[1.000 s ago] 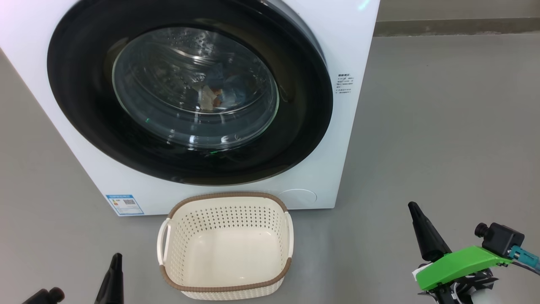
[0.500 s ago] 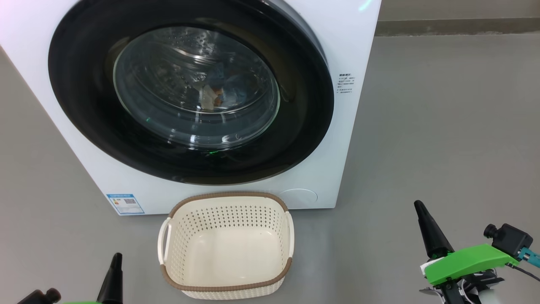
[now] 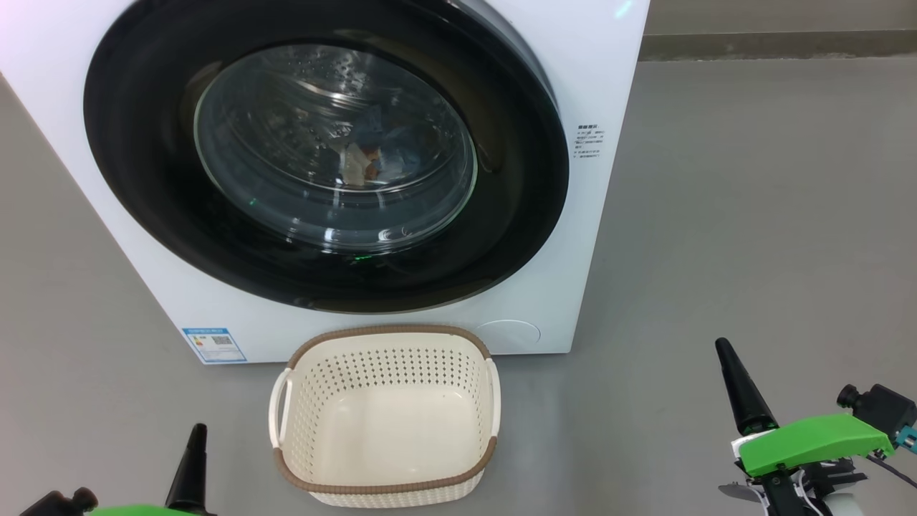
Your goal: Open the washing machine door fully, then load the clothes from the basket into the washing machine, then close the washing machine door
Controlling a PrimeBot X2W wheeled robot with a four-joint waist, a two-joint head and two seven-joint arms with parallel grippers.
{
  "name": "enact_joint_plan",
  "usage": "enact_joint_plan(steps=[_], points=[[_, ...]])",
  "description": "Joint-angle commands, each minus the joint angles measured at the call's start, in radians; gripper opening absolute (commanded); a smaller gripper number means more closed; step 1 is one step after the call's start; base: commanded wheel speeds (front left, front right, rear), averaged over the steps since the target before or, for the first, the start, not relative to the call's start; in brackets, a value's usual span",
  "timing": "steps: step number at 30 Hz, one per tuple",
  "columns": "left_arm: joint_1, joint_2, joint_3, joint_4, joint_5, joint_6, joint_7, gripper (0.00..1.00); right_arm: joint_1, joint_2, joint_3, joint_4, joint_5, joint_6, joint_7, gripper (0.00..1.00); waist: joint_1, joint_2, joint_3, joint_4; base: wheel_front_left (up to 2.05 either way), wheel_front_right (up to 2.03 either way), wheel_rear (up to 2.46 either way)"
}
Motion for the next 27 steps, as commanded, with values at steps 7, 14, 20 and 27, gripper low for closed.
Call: enact_joint_plan(steps=[7,14,20,27], points=[[-0.057,0.006,0.036,-0.013,-0.073,0.0,0.025,0.0,0.001,0.007,-0.012,-0.034,0.078,-0.001,0.025,0.0,0.0,-0.0001,0.0,0.002,0.0,0.0,0.0],[-0.065,0.001,0.047,-0.008,-0.134,0.0,0.045,0.0,0.005,0.016,-0.03,-0.037,0.142,-0.001,0.045,0.0,0.0,-0.0001,0.001,0.003,0.0,0.0,0.0],[-0.071,-0.003,0.055,-0.004,-0.178,-0.001,0.06,0.0,0.008,0.022,-0.043,-0.04,0.188,-0.001,0.06,0.0,0.0,-0.0001,0.001,0.004,0.0,0.0,0.0],[-0.079,-0.009,0.065,0.001,-0.239,-0.001,0.081,0.0,0.012,0.031,-0.061,-0.043,0.252,-0.001,0.08,0.0,0.0,-0.0001,0.002,0.005,0.0,0.0,0.0]])
